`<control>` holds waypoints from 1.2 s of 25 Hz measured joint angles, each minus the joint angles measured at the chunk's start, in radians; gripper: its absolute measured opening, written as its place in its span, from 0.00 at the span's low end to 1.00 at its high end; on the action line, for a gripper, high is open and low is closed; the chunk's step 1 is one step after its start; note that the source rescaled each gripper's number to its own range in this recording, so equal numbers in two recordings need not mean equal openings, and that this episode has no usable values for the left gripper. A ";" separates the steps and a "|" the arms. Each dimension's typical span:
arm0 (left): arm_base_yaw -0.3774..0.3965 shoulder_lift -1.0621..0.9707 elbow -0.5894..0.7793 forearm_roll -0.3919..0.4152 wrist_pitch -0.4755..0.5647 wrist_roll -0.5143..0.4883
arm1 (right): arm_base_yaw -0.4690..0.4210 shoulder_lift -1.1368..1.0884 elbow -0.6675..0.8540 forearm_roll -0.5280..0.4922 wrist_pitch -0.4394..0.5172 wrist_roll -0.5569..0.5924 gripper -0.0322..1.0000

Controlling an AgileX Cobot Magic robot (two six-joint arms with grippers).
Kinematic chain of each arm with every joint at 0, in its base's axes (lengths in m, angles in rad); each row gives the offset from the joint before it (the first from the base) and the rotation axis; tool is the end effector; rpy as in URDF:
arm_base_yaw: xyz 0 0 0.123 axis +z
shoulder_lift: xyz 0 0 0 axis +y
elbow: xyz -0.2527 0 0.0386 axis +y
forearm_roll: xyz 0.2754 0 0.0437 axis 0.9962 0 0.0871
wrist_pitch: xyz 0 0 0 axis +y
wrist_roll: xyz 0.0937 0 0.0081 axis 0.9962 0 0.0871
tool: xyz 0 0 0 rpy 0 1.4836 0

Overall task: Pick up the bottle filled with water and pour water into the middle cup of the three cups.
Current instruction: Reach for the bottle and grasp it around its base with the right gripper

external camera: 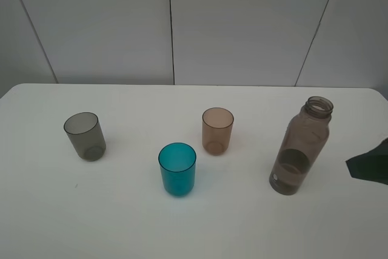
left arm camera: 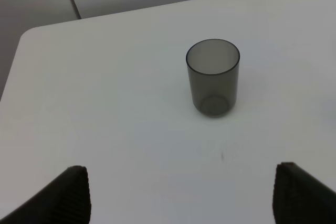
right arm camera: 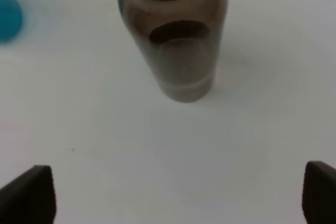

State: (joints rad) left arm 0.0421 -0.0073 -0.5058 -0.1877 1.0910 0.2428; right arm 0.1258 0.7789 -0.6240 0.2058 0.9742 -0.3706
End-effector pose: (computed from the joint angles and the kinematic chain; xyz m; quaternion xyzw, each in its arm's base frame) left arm 0.0482 -0.0136 0.2898 0.0912 0.8490 -0.0199 0.5200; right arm 0.1702 0.0376 0.2491 -0.2034 0.9389 0.0646 0.2699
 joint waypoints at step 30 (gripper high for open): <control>0.000 0.000 0.000 0.000 0.000 0.000 | 0.117 0.348 0.281 0.052 -0.718 0.110 1.00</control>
State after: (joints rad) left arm 0.0421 -0.0073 -0.5058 -0.1877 1.0910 0.2428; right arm 0.2427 1.1266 -0.3428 0.2583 0.2559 -0.2610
